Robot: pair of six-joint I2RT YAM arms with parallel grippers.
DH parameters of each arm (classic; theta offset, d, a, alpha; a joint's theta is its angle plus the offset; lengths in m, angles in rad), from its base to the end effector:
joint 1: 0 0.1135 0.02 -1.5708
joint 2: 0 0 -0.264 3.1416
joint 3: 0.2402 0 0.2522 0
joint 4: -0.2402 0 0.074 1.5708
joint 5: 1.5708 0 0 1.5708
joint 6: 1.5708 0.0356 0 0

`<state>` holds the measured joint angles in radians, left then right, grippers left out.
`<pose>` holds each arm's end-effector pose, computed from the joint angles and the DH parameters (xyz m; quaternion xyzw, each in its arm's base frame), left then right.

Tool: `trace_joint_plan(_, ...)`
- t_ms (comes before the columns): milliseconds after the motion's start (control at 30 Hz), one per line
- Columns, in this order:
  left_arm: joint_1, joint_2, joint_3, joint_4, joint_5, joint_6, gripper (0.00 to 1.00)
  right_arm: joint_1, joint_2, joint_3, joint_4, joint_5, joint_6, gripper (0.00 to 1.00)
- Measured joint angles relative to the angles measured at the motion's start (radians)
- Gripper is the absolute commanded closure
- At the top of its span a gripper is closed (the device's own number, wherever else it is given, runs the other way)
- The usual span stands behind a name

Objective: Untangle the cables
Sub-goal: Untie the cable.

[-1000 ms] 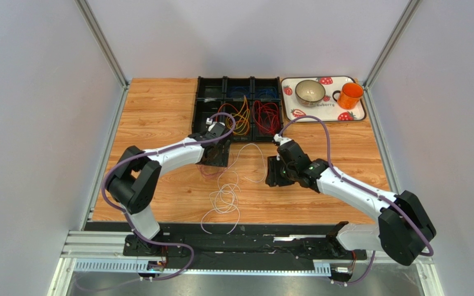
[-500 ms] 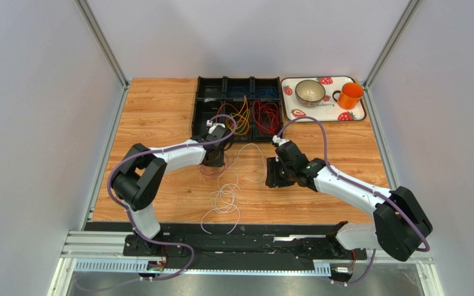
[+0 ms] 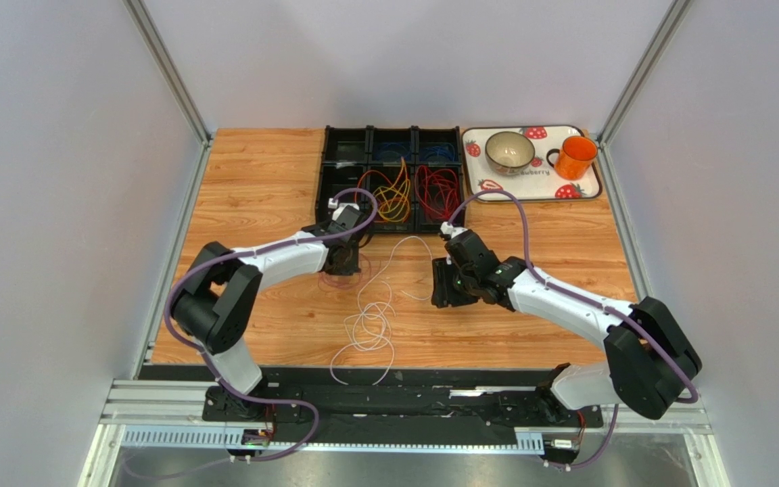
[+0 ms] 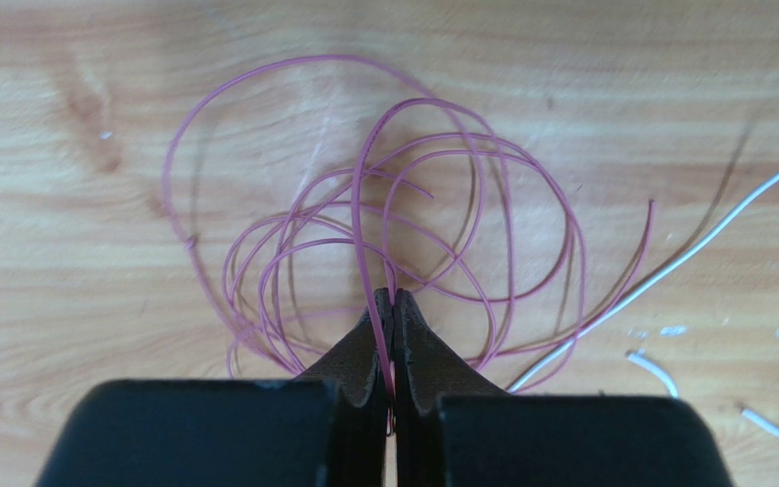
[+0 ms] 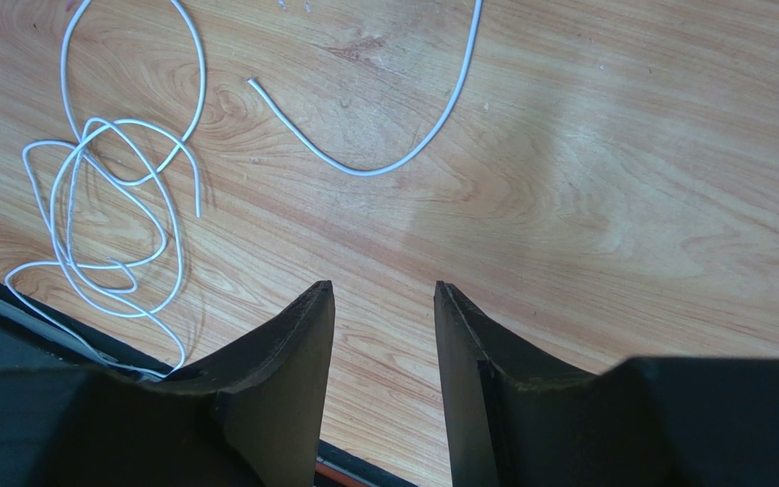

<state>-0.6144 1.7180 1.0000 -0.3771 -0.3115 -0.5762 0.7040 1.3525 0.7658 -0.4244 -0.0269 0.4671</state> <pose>0.2776 -0.1825 0.1628 -0.0182 0.9606 -0.0057 0.2773 0.1962 0.1679 0.1927 -0.1172 0.9538 0.1634 0.2230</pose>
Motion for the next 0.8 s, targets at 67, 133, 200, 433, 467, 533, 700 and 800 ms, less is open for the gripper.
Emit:
trace_joint_plan(67,0.002,-0.032,-0.001,-0.042,0.0,0.004,1.0,0.003,0.002,0.004,0.003,0.0,0.0,0.55)
trace_joint_plan(133,0.003,-0.09,0.003,-0.088,-0.001,0.009,1.0,0.005,0.002,0.008,0.005,0.0,0.0,0.55)
trace_joint_plan(200,0.003,-0.151,0.026,-0.138,-0.002,0.016,1.0,0.006,0.002,0.008,0.011,0.0,0.0,0.55)
trace_joint_plan(433,0.003,-0.256,0.197,-0.241,-0.018,0.047,1.0,0.006,0.0,0.007,0.015,0.001,0.0,0.55)
trace_joint_plan(467,0.005,-0.264,0.22,-0.255,-0.023,0.051,1.0,0.006,-0.002,0.007,0.015,0.001,0.0,0.55)
trace_joint_plan(533,0.008,-0.276,0.267,-0.283,-0.029,0.062,1.0,0.006,-0.007,0.005,0.018,0.002,0.0,0.55)
trace_joint_plan(700,0.029,-0.279,0.398,-0.338,-0.038,0.093,1.0,0.006,-0.021,0.0,0.02,0.004,0.0,0.55)
trace_joint_plan(800,0.046,-0.268,0.489,-0.37,-0.041,0.112,1.0,0.006,-0.027,-0.008,0.024,0.004,0.0,0.55)
